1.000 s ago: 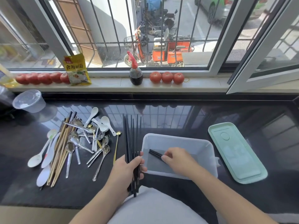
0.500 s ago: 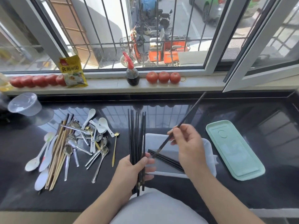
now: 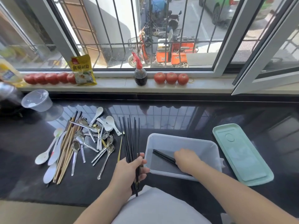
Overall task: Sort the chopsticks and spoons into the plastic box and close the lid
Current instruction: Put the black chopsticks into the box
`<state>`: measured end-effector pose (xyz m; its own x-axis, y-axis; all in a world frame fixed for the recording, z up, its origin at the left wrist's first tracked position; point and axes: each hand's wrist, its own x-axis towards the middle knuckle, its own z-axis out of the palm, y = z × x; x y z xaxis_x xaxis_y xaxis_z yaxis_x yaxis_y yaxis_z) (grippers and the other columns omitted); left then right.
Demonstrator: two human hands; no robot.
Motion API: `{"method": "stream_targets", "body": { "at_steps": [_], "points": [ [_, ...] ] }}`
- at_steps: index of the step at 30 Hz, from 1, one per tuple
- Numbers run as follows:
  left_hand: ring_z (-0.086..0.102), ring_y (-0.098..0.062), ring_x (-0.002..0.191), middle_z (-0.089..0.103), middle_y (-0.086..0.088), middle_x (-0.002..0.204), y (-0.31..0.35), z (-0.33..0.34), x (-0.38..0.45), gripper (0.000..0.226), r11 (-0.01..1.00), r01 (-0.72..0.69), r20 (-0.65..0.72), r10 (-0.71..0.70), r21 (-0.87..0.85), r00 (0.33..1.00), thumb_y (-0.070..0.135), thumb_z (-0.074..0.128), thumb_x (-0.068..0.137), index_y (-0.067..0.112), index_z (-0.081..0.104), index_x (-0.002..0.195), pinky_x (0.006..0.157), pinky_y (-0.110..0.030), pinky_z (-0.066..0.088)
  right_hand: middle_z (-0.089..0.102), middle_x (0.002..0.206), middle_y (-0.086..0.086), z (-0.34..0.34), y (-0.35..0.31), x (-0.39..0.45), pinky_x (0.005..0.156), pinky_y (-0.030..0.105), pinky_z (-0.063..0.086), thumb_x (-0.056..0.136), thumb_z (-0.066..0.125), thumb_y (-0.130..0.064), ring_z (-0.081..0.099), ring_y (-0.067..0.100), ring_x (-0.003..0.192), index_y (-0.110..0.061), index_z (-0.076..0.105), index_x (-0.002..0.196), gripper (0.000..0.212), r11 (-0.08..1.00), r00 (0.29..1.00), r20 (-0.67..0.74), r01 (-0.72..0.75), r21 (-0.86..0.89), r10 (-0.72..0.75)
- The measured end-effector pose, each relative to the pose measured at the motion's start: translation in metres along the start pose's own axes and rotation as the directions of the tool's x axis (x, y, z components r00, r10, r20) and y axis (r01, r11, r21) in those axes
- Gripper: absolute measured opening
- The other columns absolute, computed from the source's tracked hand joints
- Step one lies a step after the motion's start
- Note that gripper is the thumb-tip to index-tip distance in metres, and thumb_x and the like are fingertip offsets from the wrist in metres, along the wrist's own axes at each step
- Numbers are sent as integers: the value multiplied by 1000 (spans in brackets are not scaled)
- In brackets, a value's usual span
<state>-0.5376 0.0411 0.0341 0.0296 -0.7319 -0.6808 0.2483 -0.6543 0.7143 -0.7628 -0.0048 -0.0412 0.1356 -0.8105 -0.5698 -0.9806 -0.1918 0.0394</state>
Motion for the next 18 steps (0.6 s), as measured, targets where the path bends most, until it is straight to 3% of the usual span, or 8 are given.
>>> {"method": "stream_targets", "body": {
  "at_steps": [4,8,10,12,14,16,18],
  "points": [
    [61,-20,57,68,-9,79,0,-3,1,17,998,35,7,-36,51,999,6,57,100,3,70,111,49,-26,43,67,116,16,-2,2,2,85,36,50,100,56,-26,64,35,107,-8,67,113,25,992,998,-11,-68,102,69],
    [56,-20,57,66,-12,83,1,0,1,19,999,31,26,-31,18,999,1,56,97,1,71,109,47,-28,37,71,106,6,-19,-1,-16,83,34,53,98,57,-34,65,30,100,-20,72,101,21,886,988,-28,-126,445,155],
    [56,-21,58,67,-13,84,2,6,0,20,1000,23,60,-23,4,998,-1,56,96,-1,72,108,49,-29,37,74,93,-1,-29,-14,-32,83,36,56,96,59,-34,68,22,91,-25,72,89,17,720,987,-56,-69,690,148],
    [59,-22,59,70,-14,83,4,13,-3,19,1000,-1,119,-2,22,993,-1,58,96,-1,71,110,51,-30,38,74,85,-5,-39,-34,-54,80,35,60,97,62,-26,69,11,78,-24,73,89,14,406,989,-101,48,912,109],
    [62,-21,57,72,-16,82,6,19,-9,18,995,-41,208,22,88,978,2,60,98,-4,69,112,50,-28,42,76,85,-1,-50,-52,-76,72,23,57,100,61,-17,67,4,74,-20,75,95,16,111,987,-147,139,984,61],
    [63,-19,52,73,-17,79,6,22,-15,14,984,-78,279,31,158,960,5,61,98,-3,68,108,47,-25,44,76,87,9,-56,-60,-90,73,22,55,101,60,-14,68,9,76,-14,76,95,17,-46,982,-170,174,984,77],
    [70,-23,62,77,-17,88,5,21,-17,14,978,-101,315,39,183,948,6,62,99,0,68,110,53,-27,49,77,91,14,-58,-61,-95,76,28,55,100,60,-14,72,17,79,-5,75,96,18,-125,983,-162,172,977,89]
  ]
}}
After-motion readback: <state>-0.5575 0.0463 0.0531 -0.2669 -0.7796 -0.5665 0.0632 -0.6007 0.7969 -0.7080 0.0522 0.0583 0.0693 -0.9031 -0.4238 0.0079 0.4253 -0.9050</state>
